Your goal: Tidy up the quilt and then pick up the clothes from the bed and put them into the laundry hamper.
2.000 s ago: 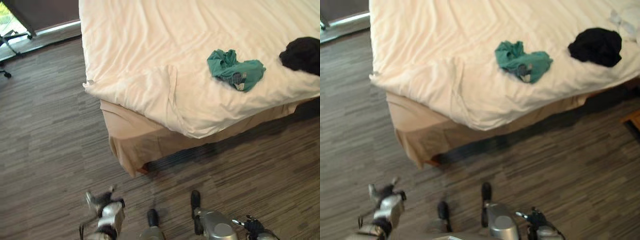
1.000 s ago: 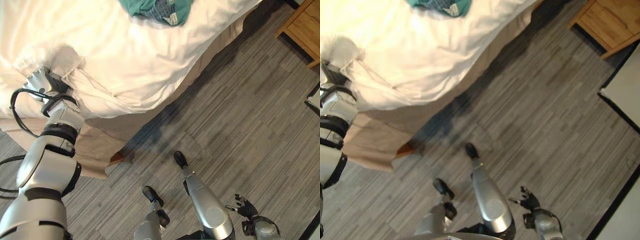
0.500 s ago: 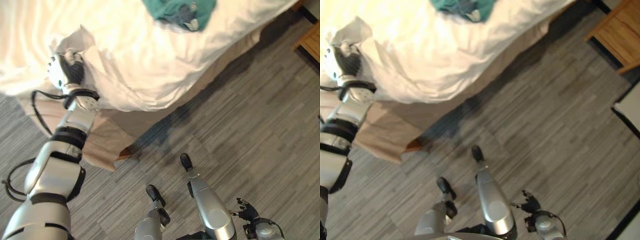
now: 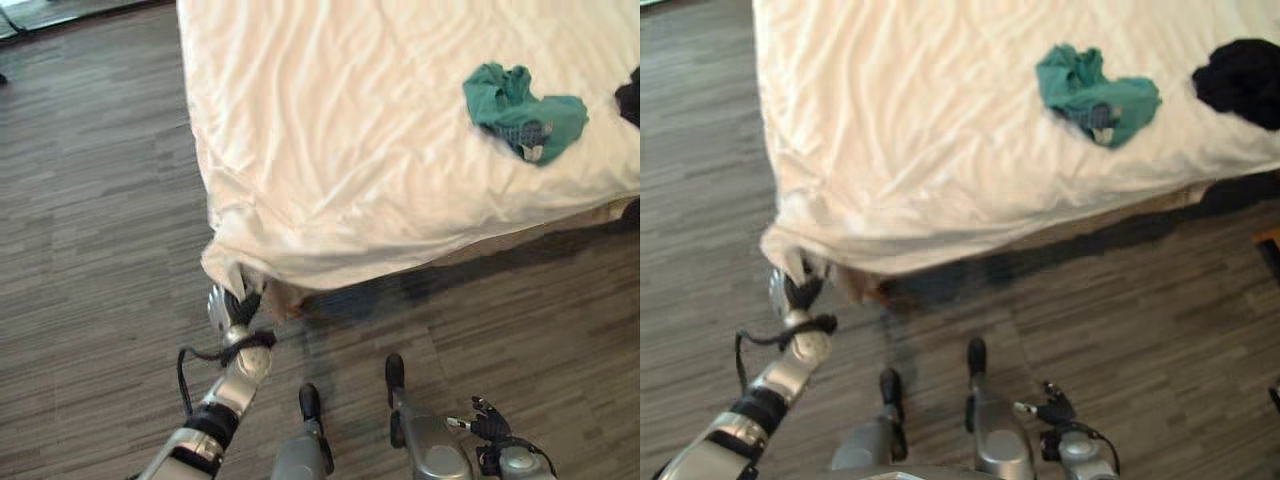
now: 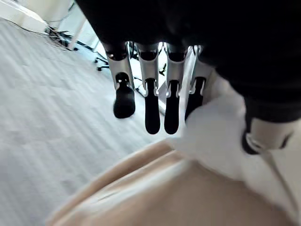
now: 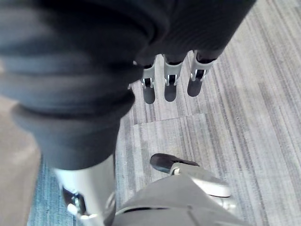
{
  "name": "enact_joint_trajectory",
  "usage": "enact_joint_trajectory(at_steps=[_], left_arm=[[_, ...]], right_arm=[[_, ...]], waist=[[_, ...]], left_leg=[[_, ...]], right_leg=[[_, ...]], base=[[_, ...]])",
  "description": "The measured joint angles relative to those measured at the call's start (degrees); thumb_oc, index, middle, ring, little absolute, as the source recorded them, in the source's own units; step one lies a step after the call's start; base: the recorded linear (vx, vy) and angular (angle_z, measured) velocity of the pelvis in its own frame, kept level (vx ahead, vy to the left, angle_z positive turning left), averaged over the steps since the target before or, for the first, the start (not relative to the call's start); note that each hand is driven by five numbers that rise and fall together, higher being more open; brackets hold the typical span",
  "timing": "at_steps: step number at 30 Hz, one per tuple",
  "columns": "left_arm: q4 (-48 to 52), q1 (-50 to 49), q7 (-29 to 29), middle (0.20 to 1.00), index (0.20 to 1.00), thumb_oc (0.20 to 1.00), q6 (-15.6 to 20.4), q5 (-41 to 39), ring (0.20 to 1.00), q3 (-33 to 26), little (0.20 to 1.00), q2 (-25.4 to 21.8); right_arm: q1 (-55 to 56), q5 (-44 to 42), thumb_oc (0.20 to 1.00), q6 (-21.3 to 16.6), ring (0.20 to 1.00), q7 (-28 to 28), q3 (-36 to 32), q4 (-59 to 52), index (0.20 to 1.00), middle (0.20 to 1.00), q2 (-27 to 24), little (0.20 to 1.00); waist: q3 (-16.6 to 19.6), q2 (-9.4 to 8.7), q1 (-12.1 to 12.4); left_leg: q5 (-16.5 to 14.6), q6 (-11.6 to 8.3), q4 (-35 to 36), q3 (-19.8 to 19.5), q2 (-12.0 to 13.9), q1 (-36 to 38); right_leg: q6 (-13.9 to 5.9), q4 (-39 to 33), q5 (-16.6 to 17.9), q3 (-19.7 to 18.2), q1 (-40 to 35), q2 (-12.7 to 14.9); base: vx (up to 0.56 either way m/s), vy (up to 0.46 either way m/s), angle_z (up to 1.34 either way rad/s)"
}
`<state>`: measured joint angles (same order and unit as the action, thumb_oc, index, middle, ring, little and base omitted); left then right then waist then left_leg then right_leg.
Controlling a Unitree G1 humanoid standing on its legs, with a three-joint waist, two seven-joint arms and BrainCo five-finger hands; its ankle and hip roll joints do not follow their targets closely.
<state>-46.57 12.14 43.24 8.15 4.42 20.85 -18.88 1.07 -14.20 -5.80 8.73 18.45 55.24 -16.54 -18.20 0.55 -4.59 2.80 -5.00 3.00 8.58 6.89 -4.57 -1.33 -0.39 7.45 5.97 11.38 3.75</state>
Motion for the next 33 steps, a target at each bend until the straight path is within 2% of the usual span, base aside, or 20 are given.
enact_joint_trajectory(at_steps=[3, 6, 7, 8, 9, 10, 12, 13, 14, 15, 17, 19, 22, 23, 24, 25, 26, 27, 30, 33], left_arm=[[-16.4, -5.7, -2.6, 1.0, 1.0, 1.0, -1.9, -6.3, 1.0, -1.2, 1.0, 5.7], [-26.9, -11.1, -4.8, 1.0, 1.0, 1.0, -7.4, -20.0, 1.0, -9.3, 1.0, 9.3], [-27.6, -12.8, -5.1, 1.0, 1.0, 1.0, -8.6, -22.9, 1.0, -11.1, 1.0, 9.3], [-30.2, -14.8, -5.7, 1.0, 1.0, 1.0, -8.7, -24.0, 1.0, -16.6, 1.0, 9.2], [-32.0, -16.1, -5.9, 1.0, 1.0, 1.0, -8.8, -24.4, 1.0, -20.3, 1.0, 8.7], [-30.3, -19.2, -7.5, 1.0, 1.0, 1.0, -9.4, -21.2, 1.0, -21.7, 1.0, 7.0], [-27.8, -21.3, -8.6, 1.0, 1.0, 1.0, -9.2, -17.0, 1.0, -20.2, 1.0, 4.5], [-25.4, -22.1, -9.5, 1.0, 1.0, 1.0, -9.2, -14.8, 1.0, -19.6, 1.0, 3.4], [-22.5, -23.4, -11.0, 1.0, 1.0, 1.0, -8.3, -11.5, 1.0, -17.8, 1.0, 1.6], [-21.9, -23.2, -11.6, 1.0, 1.0, 1.0, -8.2, -10.7, 1.0, -17.6, 1.0, 1.0], [-21.8, -20.0, -13.7, 1.0, 1.0, 1.0, -7.9, -8.8, 1.0, -15.4, 1.0, -1.3], [-21.4, -18.4, -14.2, 1.0, 1.0, 1.0, -7.3, -7.8, 1.0, -15.5, 1.0, -1.7], [-21.6, -18.4, -14.6, 1.0, 1.0, 1.0, -7.5, -7.7, 1.0, -15.6, 1.0, -1.2], [-22.7, -17.9, -15.4, 1.0, 1.0, 1.0, -7.6, -7.3, 1.0, -16.6, 1.0, -1.2], [-24.0, -15.0, -16.1, 1.0, 1.0, 1.0, -7.8, -8.9, 1.0, -16.5, 1.0, -1.8], [-23.7, -9.5, -16.9, 1.0, 1.0, 1.0, -7.3, -12.2, 1.0, -13.1, 1.0, -4.6], [-23.5, -7.9, -17.3, 1.0, 1.0, 1.0, -7.1, -13.4, 1.0, -12.9, 1.0, -5.5], [-23.8, -6.2, -18.6, 1.0, 1.0, 1.0, -7.2, -15.3, 1.0, -12.8, 1.0, -6.3], [-24.3, -9.3, -22.3, 1.0, 1.0, 1.0, -7.7, -16.9, 1.0, -13.5, 1.0, -6.2], [-24.3, -13.1, -26.4, 1.0, 1.0, 1.0, -5.7, -15.5, 1.0, -12.5, 1.0, -4.9]], right_arm=[[-1.2, -3.0, 1.0, 0.5, 1.0, 0.3, -1.2, 4.3, 1.0, 1.0, 1.8, 1.0], [-1.5, -7.5, 1.0, -0.7, 1.0, 0.6, -4.7, 9.3, 1.0, 1.0, 3.9, 1.0], [-1.4, -8.6, 0.285, -1.1, 0.285, 0.7, -4.9, 10.4, 0.285, 0.285, 4.0, 0.285], [-1.4, -8.6, 0.2, -2.1, 0.2, 0.0, -7.3, 10.9, 0.2, 0.2, 4.2, 0.2], [-1.0, -8.6, 0.2, -2.8, 0.2, -0.3, -8.6, 11.0, 0.2, 0.2, 4.1, 0.2], [1.8, -8.4, 0.2, -4.2, 0.2, -0.5, -8.9, 3.7, 0.2, 0.2, 2.8, 0.2], [4.3, -8.3, 0.2, -7.5, 0.2, -0.8, -8.4, -5.4, 0.2, 0.2, 0.6, 0.2], [5.9, -8.2, 0.2, -6.3, 0.2, 0.0, -8.2, -13.6, 0.2, 0.2, -1.0, 0.2], [5.5, -5.6, 0.2, -6.3, 0.2, 1.4, -7.2, -30.0, 0.2, 0.2, -5.8, 0.2], [4.7, -4.3, 0.2, -6.8, 0.2, 1.6, -6.9, -33.4, 0.2, 0.2, -6.8, 0.2], [-2.8, -1.4, 0.2, -4.7, 0.2, 3.0, -6.9, -43.7, 0.2, 0.2, -14.2, 0.2], [-6.2, -1.5, 0.2, -5.0, 0.2, 3.1, -9.4, -41.6, 0.2, 0.2, -13.5, 0.2], [-7.0, -1.7, 0.2, -1.7, 0.2, 3.0, -7.6, -37.3, 0.2, 0.2, -12.6, 0.2], [-10.2, -3.2, 0.2, 3.6, 0.2, 3.1, -5.1, -37.3, 0.2, 0.2, -14.2, 0.2], [-17.9, -5.5, 0.2, 5.6, 0.2, 2.9, -1.4, -34.1, 0.2, 0.2, -17.8, 0.2], [-37.6, -8.5, 0.2, 5.7, 0.2, 2.6, 3.3, -16.8, 0.2, 0.2, -24.4, 0.2], [-43.6, -9.4, 0.2, 5.4, 0.2, 3.1, 3.4, -11.3, 0.2, 0.2, -25.4, 0.2], [-56.4, -12.0, 0.2, 4.9, 0.2, 4.0, 3.4, -2.7, 0.2, 0.2, -27.5, 0.2], [-67.5, -16.0, 0.2, 1.2, 0.2, 4.8, 2.5, -2.3, 0.2, 0.2, -27.8, 0.2], [-67.7, -16.1, 0.2, 0.9, 0.2, 5.0, 3.3, -1.1, 0.2, 0.2, -26.0, 0.2]], waist=[[0.2, -0.33, 0.5], [1.2, -1.3, 1.6], [1.6, -1.68, 1.9], [2.2, -2.35, 2.0], [3.5, -3.28, 2.1], [5.0, -5.1, 2.7], [7.4, -7.9, 3.2], [7.7, -8.56, 3.3], [8.0, -10.62, 3.2], [7.8, -10.74, 3.1], [7.6, -12.39, 3.4], [7.9, -13.0, 3.7], [7.3, -12.6, 5.1], [6.4, -11.54, 5.7], [4.8, -10.36, 6.9], [2.9, -9.56, 8.4], [1.4, -9.42, 9.8], [-3.4, -8.58, 12.0], [-9.1, -7.09, 15.9], [-11.2, -7.05, 17.7]], left_leg=[[-0.3, 0.46, 0.4, -0.2, -0.3, 2.0], [-1.0, 0.62, 0.6, 0.0, 0.0, 3.7], [-1.0, 0.61, 0.6, 0.0, 0.0, 3.7], [-1.6, 0.67, 0.5, -0.2, 0.3, 4.3], [-1.9, 0.57, 0.4, -0.2, 0.6, 4.9], [-2.8, -0.51, 0.0, -0.1, 1.7, 6.0], [-2.9, -0.61, -0.3, -0.4, 3.0, 5.8], [-2.4, -1.27, -0.3, -0.2, 3.5, 5.8], [-2.0, -1.6, -0.2, 0.1, 4.2, 5.7], [-2.0, -1.65, -0.3, 0.2, 4.2, 5.7], [-1.8, -1.97, -1.6, -0.4, 4.4, 4.2], [-1.4, -1.91, -2.0, -1.3, 3.8, 3.6], [-1.2, -1.7, -1.9, -1.2, 3.5, 3.1], [-1.8, -1.12, -3.2, -1.0, 4.2, 1.2], [-2.6, -0.94, -6.6, -1.7, 4.9, -3.1], [-1.7, -0.94, -9.3, -4.8, 4.1, -12.0], [-1.1, -1.01, -9.2, -5.7, 3.8, -13.4], [0.4, -1.27, -8.3, -8.2, 3.2, -14.7], [3.3, -1.56, -6.9, -9.6, 2.3, -17.3], [4.0, -0.71, -6.0, -10.6, 0.0, -18.1]], right_leg=[[-0.48, -2.2, 0.3, 0.3, -3.1, 0.1], [-0.74, -3.2, 0.2, 0.1, -5.0, -0.2], [-0.83, -3.2, 0.1, 0.1, -5.0, -0.2], [-0.93, -3.3, 0.0, 0.1, -5.7, -0.3], [-0.95, -3.4, 0.0, 0.0, -6.4, -0.6], [-0.98, -3.9, 0.0, 0.3, -8.1, -1.3], [-0.52, -4.1, -0.6, 0.9, -8.5, -2.5], [-0.9, -4.4, -0.9, 1.6, -8.5, -3.0], [-0.88, -4.4, -0.9, 1.4, -8.4, -3.8], [-0.89, -4.4, -0.9, 1.3, -8.3, -3.9], [-1.39, -4.4, -0.5, 1.3, -7.9, -4.1], [-1.41, -4.5, -0.5, 1.1, -7.4, -3.9], [-1.44, -4.4, -0.5, 0.7, -7.2, -2.7], [-2.35, -3.2, -0.7, 2.7, -5.8, -2.4], [-2.33, -0.4, -0.6, 4.8, -2.7, -2.3], [-3.66, 1.7, -2.2, 3.8, 0.2, -0.7], [-3.79, -0.9, -1.4, 3.7, 0.4, -1.2], [-4.8, -3.2, 0.8, 3.1, 1.3, -1.8], [-4.19, -4.2, 2.0, 3.9, 3.4, -1.4], [-3.73, -4.2, 2.3, 5.2, 3.6, 0.8]], base=[[0.05, 0.055, 0.09], [0.11, -0.046, -0.02], [0.2, -0.149, -0.07], [0.22, -0.204, -0.07], [0.18, -0.194, -0.08], [0.18, -0.235, -0.06], [0.11, -0.185, 0.08], [0.07, -0.147, 0.05], [0.06, -0.127, -0.06], [0.03, -0.087, -0.13], [0.0, -0.005, 0.07], [0.0, 0.0, 0.25], [-0.09, -0.184, -0.02], [-0.07, -0.063, -0.26], [-0.06, 0.039, 0.36], [-0.06, 0.063, 0.63], [-0.09, 0.133, 0.73], [-0.08, 0.121, 0.19], [-0.04, 0.167, 0.14], [-0.03, 0.148, 0.41]])
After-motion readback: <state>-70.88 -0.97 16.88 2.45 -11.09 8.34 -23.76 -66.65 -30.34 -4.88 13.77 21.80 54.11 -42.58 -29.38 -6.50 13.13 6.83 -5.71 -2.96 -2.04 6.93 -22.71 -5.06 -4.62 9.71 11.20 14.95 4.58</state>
